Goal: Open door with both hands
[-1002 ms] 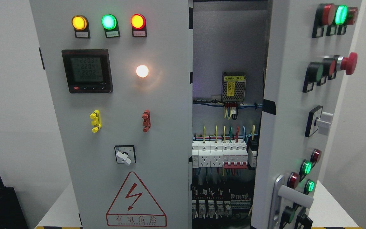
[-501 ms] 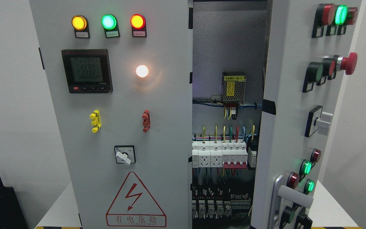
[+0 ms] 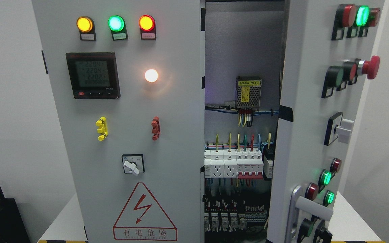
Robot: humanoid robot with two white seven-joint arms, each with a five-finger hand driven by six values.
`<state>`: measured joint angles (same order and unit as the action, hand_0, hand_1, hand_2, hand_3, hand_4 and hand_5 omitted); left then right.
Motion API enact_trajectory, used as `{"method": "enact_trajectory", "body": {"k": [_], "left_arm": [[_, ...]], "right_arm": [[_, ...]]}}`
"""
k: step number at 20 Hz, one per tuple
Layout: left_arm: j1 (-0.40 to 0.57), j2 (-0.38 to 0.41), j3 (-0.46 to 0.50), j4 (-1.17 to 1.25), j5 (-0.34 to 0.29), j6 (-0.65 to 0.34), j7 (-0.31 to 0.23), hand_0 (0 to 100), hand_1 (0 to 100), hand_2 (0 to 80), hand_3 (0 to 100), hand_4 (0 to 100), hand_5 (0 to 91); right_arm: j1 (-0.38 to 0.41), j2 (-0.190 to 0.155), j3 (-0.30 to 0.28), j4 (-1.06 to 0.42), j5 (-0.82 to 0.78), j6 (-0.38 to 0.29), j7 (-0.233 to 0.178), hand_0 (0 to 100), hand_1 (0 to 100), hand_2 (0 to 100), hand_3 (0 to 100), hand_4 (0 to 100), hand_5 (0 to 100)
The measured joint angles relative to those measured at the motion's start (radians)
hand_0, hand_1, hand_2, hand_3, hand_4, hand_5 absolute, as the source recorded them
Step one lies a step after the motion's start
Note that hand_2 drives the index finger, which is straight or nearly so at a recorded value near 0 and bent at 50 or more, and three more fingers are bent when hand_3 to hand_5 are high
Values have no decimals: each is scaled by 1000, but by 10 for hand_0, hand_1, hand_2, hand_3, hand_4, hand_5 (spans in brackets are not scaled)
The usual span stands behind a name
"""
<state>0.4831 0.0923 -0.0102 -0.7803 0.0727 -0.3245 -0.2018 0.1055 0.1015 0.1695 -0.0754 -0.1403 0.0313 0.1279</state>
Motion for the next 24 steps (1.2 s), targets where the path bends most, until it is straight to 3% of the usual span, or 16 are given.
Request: {"method": "enact_trajectory", "body": {"k": [3,6,9,12,15,19,21,24], "left_arm": [[76,111,2,-205,196,-110,-14,0,0,0,0,29,0],[111,238,19,-362,416,-171,-68,0,0,0,0,29,0],[119,373,45,-490,620,-193,-139,0,0,0,0,29,0],[113,515,82,-587,814,-198,-247,0,0,0,0,29,0],[74,648,122,-659,998,-46,-373,0,0,0,0,29,0],[-21,806,179,-728,1190,297,-516,0,0,0,0,29,0],[-68,884,208,-756,1267,389,-564,0,0,0,0,29,0],[-128,990,249,-788,1355,447,-621,0,0,0,0,29,0]], "right_arm": [[0,1,-1,0,2,-2,5,0,0,0,0,0,0],[0,2,-2,0,3,-3,6,0,0,0,0,0,0],[-1,4,-2,0,3,-3,7,0,0,0,0,0,0],[-1,7,-3,0,3,-4,8,0,0,0,0,0,0],[-1,9,-3,0,3,-4,8,0,0,0,0,0,0],[-1,12,-3,0,3,-4,9,0,0,0,0,0,0],[-1,13,-3,0,3,-5,8,0,0,0,0,0,0],[-1,15,-3,-1,3,-5,8,0,0,0,0,0,0]]}}
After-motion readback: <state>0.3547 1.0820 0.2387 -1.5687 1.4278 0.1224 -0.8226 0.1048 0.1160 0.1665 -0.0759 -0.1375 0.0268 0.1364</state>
